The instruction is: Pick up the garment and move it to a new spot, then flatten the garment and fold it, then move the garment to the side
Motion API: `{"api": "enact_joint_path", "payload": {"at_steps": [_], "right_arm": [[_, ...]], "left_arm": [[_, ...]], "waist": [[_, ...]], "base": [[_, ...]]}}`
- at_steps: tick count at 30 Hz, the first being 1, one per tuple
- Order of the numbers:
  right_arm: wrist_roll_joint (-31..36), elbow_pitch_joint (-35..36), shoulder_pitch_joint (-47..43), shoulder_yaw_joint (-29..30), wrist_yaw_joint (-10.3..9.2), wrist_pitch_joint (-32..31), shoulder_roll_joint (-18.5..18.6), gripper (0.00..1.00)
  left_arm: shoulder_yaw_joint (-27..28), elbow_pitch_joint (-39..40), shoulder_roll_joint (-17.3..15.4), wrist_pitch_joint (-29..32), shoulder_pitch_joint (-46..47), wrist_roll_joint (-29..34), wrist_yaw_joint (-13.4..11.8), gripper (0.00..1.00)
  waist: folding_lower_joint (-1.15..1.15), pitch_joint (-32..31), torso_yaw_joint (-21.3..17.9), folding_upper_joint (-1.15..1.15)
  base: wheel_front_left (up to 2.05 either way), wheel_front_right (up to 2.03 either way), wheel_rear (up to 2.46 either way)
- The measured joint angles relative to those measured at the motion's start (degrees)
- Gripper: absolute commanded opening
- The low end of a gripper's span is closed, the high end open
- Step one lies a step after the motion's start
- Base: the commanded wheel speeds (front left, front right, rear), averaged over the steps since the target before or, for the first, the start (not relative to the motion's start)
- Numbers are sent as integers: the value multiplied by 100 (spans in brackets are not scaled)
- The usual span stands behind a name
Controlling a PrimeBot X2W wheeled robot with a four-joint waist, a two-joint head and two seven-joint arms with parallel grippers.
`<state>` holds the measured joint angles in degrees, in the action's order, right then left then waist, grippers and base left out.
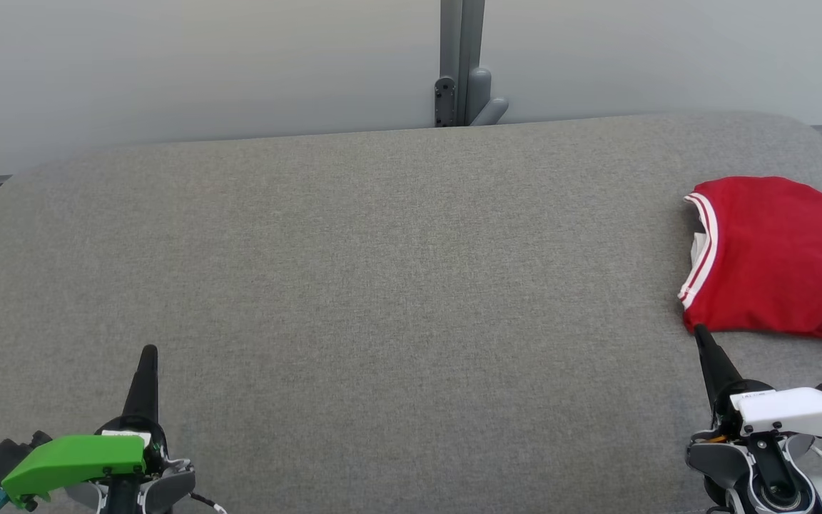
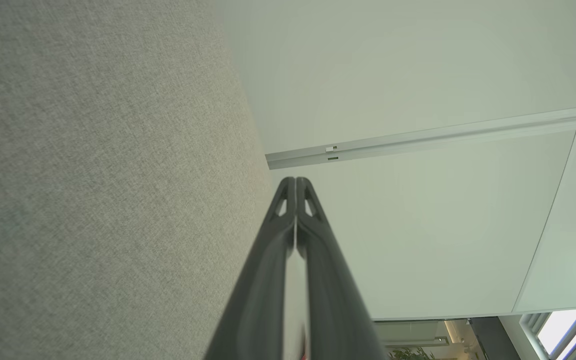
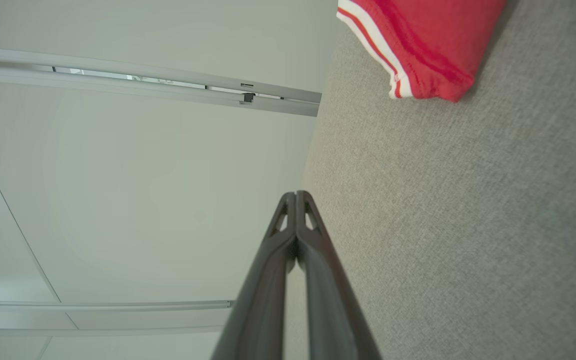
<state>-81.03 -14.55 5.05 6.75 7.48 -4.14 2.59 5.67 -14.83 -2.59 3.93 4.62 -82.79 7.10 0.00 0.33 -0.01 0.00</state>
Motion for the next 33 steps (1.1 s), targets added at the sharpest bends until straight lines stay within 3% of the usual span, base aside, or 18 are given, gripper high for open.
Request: {"api": "enact_joint_path", "payload": {"at_steps": [25, 33], "right_arm": [[-1082, 14, 112, -2, 0, -246, 15, 0], [-1115, 16, 113, -3, 0, -260, 15, 0]], "left_arm": [[62, 59, -7, 250, 132, -924, 22, 0], [65, 60, -8, 253, 135, -962, 22, 0]], "waist": [[0, -15, 1, 0], [0, -15, 1, 0]], "base": [[0, 0, 0], [0, 0, 0]]}}
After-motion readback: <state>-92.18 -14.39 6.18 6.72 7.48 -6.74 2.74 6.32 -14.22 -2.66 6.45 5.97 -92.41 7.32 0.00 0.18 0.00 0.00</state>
